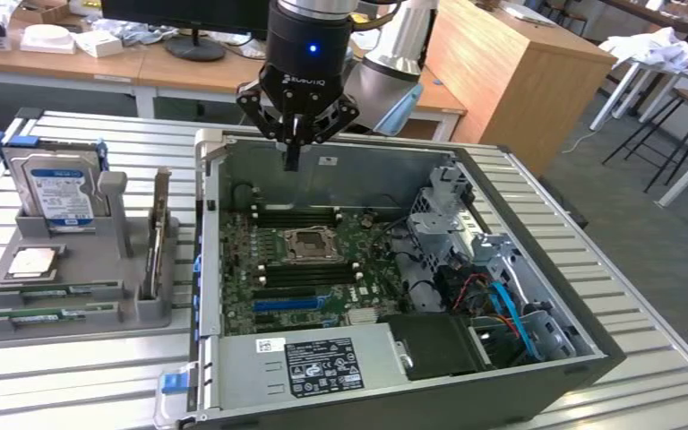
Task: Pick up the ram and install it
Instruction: 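Reach for the ram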
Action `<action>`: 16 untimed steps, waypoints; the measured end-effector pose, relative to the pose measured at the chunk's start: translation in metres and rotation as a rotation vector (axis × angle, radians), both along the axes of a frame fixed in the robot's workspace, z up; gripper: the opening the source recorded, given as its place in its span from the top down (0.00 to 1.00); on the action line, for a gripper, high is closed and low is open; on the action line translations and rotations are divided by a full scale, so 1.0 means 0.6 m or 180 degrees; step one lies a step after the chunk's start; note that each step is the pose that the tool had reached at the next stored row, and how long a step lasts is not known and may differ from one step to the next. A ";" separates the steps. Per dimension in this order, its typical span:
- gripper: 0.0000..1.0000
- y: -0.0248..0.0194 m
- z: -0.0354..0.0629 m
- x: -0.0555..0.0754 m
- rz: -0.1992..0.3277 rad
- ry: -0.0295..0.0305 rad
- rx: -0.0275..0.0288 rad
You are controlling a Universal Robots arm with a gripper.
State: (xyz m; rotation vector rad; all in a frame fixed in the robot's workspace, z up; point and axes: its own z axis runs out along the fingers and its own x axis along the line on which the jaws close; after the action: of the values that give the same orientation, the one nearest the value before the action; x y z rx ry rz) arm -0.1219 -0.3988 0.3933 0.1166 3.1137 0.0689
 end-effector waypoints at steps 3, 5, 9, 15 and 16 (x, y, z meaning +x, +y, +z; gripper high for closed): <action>0.90 0.0000 0.000 0.000 0.0000 0.0000 0.0000; 0.90 0.0000 0.000 0.000 0.0000 0.0000 0.0000; 0.90 0.0000 0.000 -0.004 0.0000 0.0000 0.0000; 0.90 0.0000 0.000 -0.019 0.0000 0.0000 0.0000; 0.90 0.0000 0.000 -0.023 0.0000 0.0000 0.0000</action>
State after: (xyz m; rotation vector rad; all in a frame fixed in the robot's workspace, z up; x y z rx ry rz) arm -0.1355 -0.3989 0.3931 0.1165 3.1137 0.0688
